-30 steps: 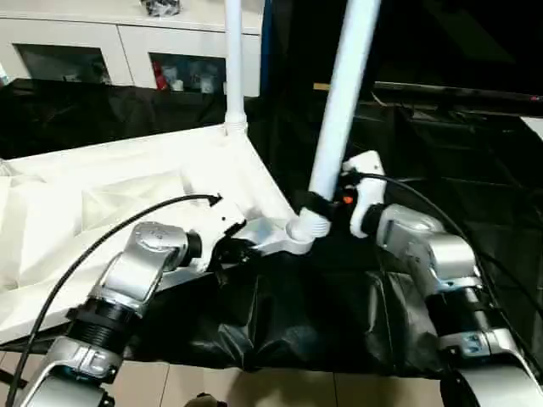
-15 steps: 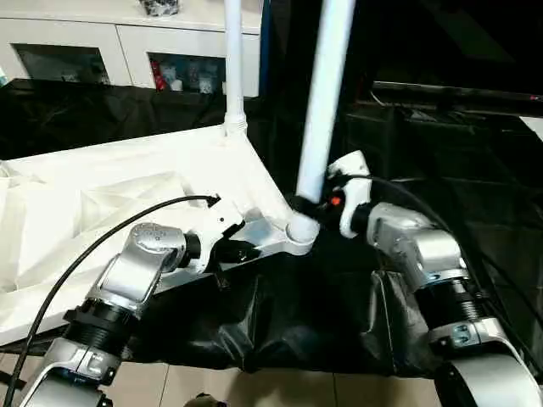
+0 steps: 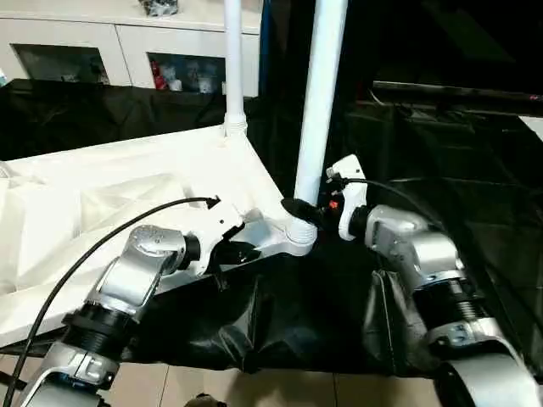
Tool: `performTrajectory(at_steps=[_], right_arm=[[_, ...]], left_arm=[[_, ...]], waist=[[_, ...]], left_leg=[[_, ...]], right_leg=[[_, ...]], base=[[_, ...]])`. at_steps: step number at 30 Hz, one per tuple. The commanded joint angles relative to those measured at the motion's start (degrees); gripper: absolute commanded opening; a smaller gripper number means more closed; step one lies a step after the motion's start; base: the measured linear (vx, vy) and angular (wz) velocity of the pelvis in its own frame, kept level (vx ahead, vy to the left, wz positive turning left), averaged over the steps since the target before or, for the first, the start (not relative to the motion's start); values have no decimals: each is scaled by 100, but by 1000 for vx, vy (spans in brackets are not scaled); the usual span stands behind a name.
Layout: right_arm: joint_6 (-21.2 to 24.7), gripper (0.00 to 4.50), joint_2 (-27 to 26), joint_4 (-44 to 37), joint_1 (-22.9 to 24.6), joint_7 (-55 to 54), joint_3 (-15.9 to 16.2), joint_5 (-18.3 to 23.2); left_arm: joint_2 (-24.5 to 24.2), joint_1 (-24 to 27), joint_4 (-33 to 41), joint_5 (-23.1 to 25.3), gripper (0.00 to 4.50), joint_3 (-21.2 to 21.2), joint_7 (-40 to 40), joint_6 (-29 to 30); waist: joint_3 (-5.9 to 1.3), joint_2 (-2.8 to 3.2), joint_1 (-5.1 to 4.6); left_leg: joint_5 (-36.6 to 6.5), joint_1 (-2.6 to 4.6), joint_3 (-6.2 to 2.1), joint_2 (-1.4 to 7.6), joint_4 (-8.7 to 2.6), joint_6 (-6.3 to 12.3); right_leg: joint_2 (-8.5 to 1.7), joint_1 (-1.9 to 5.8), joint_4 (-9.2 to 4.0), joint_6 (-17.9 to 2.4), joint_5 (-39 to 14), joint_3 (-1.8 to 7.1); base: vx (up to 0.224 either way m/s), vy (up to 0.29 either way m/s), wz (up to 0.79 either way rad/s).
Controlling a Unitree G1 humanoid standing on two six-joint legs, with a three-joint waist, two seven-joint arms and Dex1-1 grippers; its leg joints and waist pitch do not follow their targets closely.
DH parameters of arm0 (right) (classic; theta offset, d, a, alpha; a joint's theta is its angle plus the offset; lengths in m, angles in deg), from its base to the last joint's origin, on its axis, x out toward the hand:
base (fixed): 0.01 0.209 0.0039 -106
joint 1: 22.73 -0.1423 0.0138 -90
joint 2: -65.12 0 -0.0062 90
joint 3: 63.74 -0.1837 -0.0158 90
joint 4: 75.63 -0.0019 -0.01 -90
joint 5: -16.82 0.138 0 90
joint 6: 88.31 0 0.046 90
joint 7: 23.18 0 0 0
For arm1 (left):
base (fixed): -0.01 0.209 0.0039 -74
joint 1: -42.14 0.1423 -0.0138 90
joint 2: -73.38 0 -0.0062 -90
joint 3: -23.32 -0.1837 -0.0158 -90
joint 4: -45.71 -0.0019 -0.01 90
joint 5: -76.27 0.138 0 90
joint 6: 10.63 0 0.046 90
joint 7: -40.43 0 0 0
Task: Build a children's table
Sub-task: Insert table leg to table base
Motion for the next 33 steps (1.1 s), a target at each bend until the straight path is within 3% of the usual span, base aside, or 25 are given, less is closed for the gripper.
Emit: performTrajectory(at_steps=[1,10,11,12,14,15,19,21,22,26,29,31,33], right_arm=[[-36,189,-2,192,6,9,-82,45],[-364,189,-28,415,410,341,-330,266],[-476,189,-34,463,516,311,-399,280],[-550,189,-40,490,566,288,-428,278],[-647,189,-50,519,614,269,-452,275],[-841,189,-90,558,731,228,-509,281],[-1307,189,-180,572,990,141,-571,230],[-1426,189,-191,524,1091,160,-564,217],[-1541,189,-181,469,1160,162,-529,168],[-1661,189,-125,183,1283,167,-354,9],[-1719,189,-29,27,1308,203,-72,-246],[-1661,189,92,53,1225,245,256,-560],[-1642,189,131,88,1183,265,368,-669]], left_arm=[[87,98,109,-211,0,25,12,34],[189,105,99,-219,0,111,209,24],[221,75,40,-209,0,126,262,-14],[236,59,12,-205,0,132,287,-31],[245,42,-10,-202,0,133,304,-40],[270,-2,-65,-197,0,141,336,-57],[324,-98,-210,-171,0,153,396,-119],[335,-119,-247,-162,0,153,407,-134],[343,-137,-275,-156,0,158,418,-144],[348,-158,-302,-143,0,166,422,-162],[331,-194,-353,-102,0,135,399,-224],[297,-207,-373,-67,0,79,331,-337],[286,-204,-366,-65,0,65,302,-350]], waist=[[-443,39,-6],[-448,38,8],[-447,61,23],[-446,40,19],[-441,45,22],[-440,77,17],[-440,74,22],[-434,90,25],[-437,116,30],[-445,118,23],[-440,113,23],[-428,111,13],[-418,112,1]], left_leg=[[-644,200,-113,334,-419,22],[-617,197,-107,336,-406,127],[-626,193,-113,338,-407,126],[-646,192,-110,337,-408,126],[-678,194,-110,335,-413,123],[-747,203,-111,336,-416,94],[-817,186,-121,329,-424,111],[-952,199,-119,331,-428,110],[-975,202,-124,332,-430,93],[-984,198,-130,335,-445,79],[-988,187,-131,329,-449,75],[-1080,187,-130,326,-452,64],[-1209,196,-133,328,-464,15]], right_leg=[[-494,216,-377,-1500,241,248],[-500,222,-376,-1541,320,247],[-509,223,-378,-1536,287,248],[-503,223,-385,-1532,273,251],[-502,214,-395,-1536,202,246],[-498,206,-408,-1525,131,247],[-507,218,-423,-1480,42,249],[-512,200,-459,-1438,-277,252],[-511,198,-461,-1424,-334,252],[-491,189,-457,-1369,-313,246],[-492,193,-465,-1332,-335,249],[-496,183,-492,-1306,-507,257],[-492,169,-509,-1271,-755,257]], base=[[0,0,0],[0,0,0],[0,0,0],[0,0,0],[0,0,0],[0,0,0],[0,0,0],[0,0,0],[0,0,0],[0,0,0],[0,0,0],[0,0,0],[0,0,0]])
